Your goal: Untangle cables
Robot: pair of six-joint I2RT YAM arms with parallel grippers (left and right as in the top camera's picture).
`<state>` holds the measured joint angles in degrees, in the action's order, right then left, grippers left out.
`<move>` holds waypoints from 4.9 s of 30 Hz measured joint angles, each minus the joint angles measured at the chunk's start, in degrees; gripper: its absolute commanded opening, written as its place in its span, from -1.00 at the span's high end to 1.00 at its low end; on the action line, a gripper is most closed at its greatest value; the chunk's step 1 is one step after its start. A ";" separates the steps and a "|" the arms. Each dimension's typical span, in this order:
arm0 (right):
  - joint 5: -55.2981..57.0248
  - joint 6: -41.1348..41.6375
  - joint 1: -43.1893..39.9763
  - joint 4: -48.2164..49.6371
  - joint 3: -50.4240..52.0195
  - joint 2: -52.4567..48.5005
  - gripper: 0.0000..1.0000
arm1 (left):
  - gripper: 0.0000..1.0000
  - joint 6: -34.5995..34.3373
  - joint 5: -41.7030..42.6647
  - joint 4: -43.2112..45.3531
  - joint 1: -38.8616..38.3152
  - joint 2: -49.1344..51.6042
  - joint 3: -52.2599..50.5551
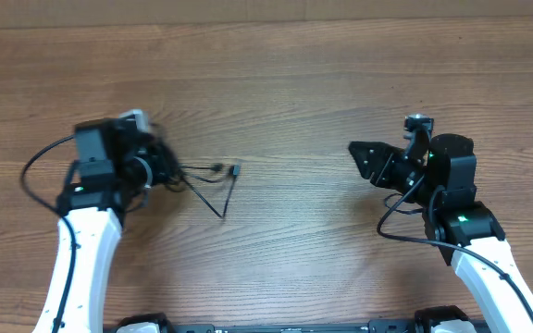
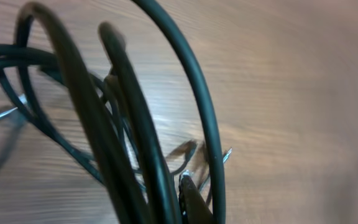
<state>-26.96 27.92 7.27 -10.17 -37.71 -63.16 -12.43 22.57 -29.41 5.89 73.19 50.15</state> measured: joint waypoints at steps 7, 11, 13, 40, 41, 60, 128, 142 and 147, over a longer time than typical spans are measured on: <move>-7.85 0.33 2.86 2.86 0.00 0.00 -1.00 | 0.92 12.02 4.61 -2.23 -10.91 0.00 0.02; -8.94 0.57 6.38 3.28 0.00 -0.68 -1.00 | 0.92 15.67 8.13 -2.05 -13.90 0.00 0.04; -9.25 0.59 9.11 3.65 0.00 -1.77 -1.00 | 0.92 16.81 9.77 -2.08 -14.53 0.00 0.13; 4.81 16.46 28.11 22.97 0.00 -13.20 -0.32 | 0.92 20.17 12.17 -5.29 -21.77 0.00 1.22; 5.25 16.83 28.30 22.99 0.00 -13.20 -0.29 | 0.91 20.17 12.13 -5.29 -22.25 0.00 1.22; 25.29 21.57 28.65 8.20 -0.17 -19.85 0.92 | 0.92 19.39 10.84 -6.99 -24.65 -4.20 5.81; 34.84 22.97 3.17 -14.53 -0.20 -13.20 0.93 | 0.91 -1.49 -44.63 -2.67 -22.14 -30.16 10.03; 34.77 17.70 -13.92 -16.09 -0.20 -13.22 0.92 | 0.92 -7.13 -67.01 -2.62 -17.42 -30.08 10.03; 35.47 17.31 -17.00 -16.02 -0.20 -15.19 0.92 | 0.92 -9.60 -67.32 -2.08 -8.39 -30.08 10.05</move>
<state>8.51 45.23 -9.74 -26.20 -37.91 -78.35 -22.02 -44.75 -31.48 -2.50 43.11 60.20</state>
